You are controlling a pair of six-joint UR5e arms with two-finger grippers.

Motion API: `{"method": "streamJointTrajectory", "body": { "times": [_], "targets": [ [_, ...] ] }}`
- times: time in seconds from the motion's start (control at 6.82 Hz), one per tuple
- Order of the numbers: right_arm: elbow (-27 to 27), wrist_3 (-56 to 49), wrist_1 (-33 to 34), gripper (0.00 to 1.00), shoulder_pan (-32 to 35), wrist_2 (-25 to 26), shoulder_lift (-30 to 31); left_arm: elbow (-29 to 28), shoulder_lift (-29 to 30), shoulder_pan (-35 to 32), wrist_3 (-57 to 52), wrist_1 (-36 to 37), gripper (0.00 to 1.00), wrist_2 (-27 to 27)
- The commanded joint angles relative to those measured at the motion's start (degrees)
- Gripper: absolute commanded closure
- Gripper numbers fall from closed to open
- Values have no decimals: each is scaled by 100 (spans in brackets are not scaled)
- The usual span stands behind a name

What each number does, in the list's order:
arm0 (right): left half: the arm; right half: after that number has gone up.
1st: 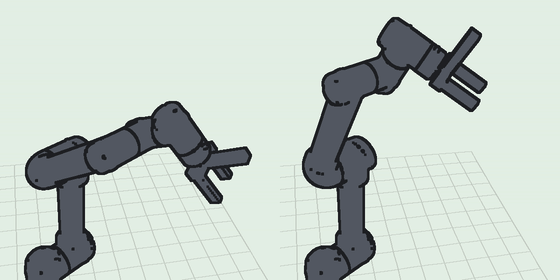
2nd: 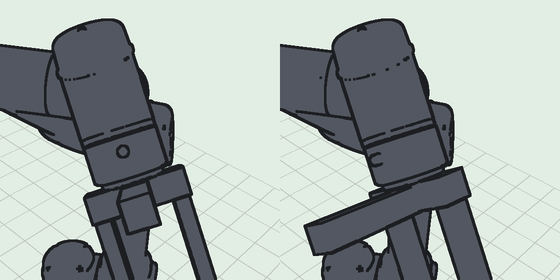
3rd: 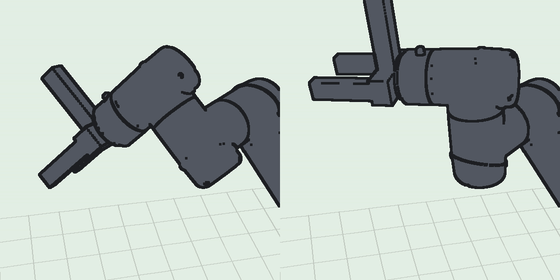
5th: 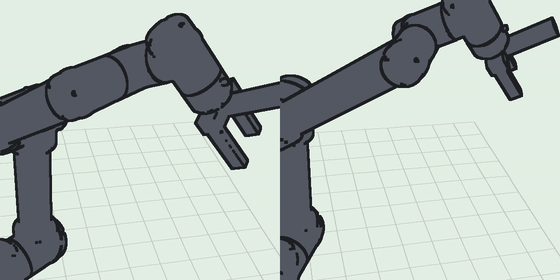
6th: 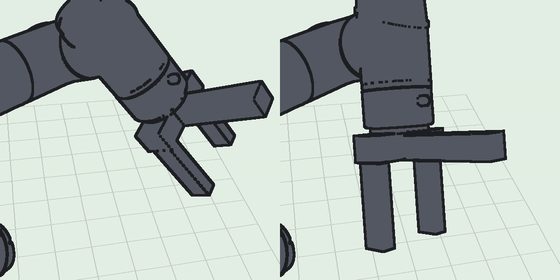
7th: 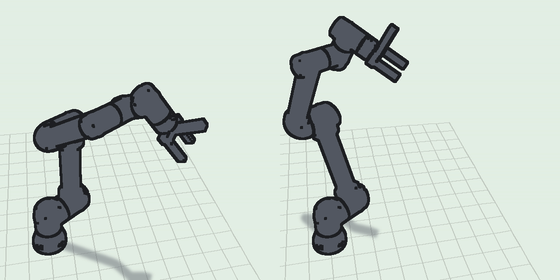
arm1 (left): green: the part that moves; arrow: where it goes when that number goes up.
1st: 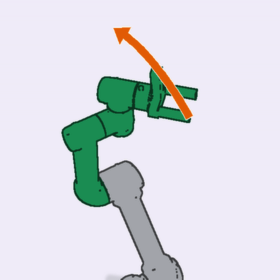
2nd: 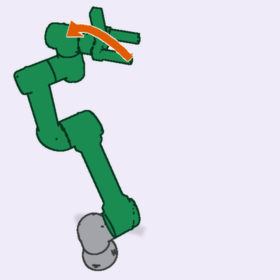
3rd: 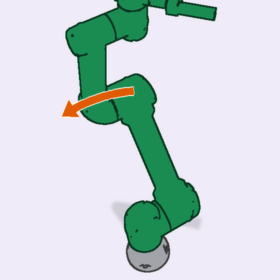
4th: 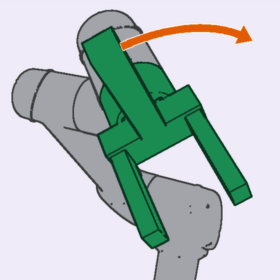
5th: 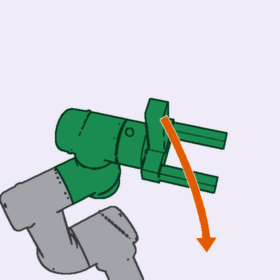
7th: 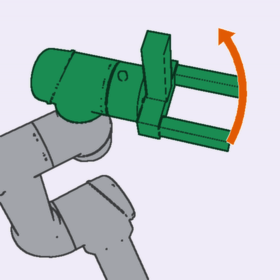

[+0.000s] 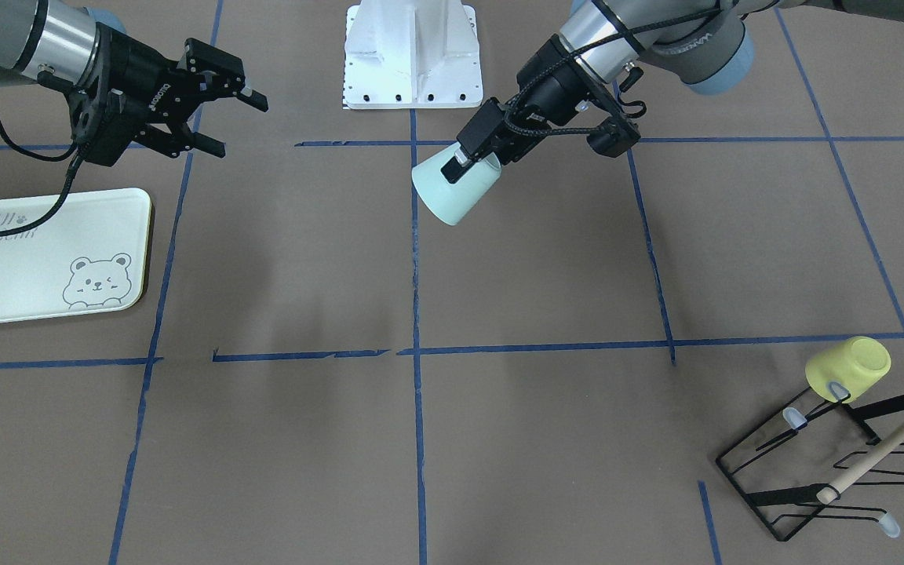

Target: Left arm grabs green cup and hands to right arm on tray

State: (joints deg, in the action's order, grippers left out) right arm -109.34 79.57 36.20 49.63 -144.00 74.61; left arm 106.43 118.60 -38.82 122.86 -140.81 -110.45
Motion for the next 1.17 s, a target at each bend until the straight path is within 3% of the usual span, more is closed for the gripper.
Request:
{"method": "streamJointTrajectory", "body": {
  "times": [0.0, 0.15, 0.29, 0.44, 1.03],
  "targets": [
    [44, 1652, -1993, 3, -513, 921, -25, -78, -135, 24, 588, -1130, 95, -46],
    [1, 2363, -2725, 1, -899, 1674, -25, -96, -127, 50, 642, -1342, 95, -47],
    [36, 2701, -2993, 0, -1259, 2404, -295, -183, -144, 163, 1199, -2040, 95, -29],
    [27, 3018, -2996, 0, -1367, 2820, -576, -410, -145, 269, 1396, -2726, 95, -12],
    [53, 3311, -2996, 1, -1412, 2938, -825, -447, -487, 410, 2830, -4338, 95, -29]
  ]
}}
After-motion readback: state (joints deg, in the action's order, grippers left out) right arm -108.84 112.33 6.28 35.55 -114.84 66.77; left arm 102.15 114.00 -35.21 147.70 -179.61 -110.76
